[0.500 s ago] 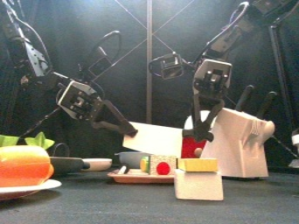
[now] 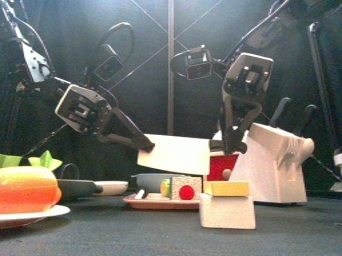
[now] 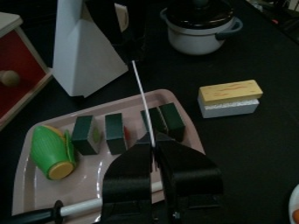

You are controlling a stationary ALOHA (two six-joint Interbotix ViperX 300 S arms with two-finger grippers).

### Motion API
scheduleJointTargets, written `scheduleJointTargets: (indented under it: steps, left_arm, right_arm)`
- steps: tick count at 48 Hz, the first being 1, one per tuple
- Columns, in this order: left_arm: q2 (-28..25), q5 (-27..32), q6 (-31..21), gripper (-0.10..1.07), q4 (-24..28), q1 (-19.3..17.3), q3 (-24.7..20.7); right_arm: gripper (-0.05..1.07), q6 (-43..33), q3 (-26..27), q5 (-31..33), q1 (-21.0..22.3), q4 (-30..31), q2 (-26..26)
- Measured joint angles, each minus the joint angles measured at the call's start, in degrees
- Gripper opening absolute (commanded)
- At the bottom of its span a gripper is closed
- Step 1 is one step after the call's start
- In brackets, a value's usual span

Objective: Cut sushi roll

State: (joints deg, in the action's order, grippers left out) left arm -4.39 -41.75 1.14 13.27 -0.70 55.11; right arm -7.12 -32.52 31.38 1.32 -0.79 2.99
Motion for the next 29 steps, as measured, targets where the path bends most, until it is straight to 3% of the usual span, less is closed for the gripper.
scheduleJointTargets:
  steps: [29]
  left_arm:
    - [-0.9, -0.1, -0.1, 0.38, -2.6, 2.4, 0.0]
  right_arm:
    - [0.35, 0.1, -0.4, -0.4, -1.0, -0.2, 0.0]
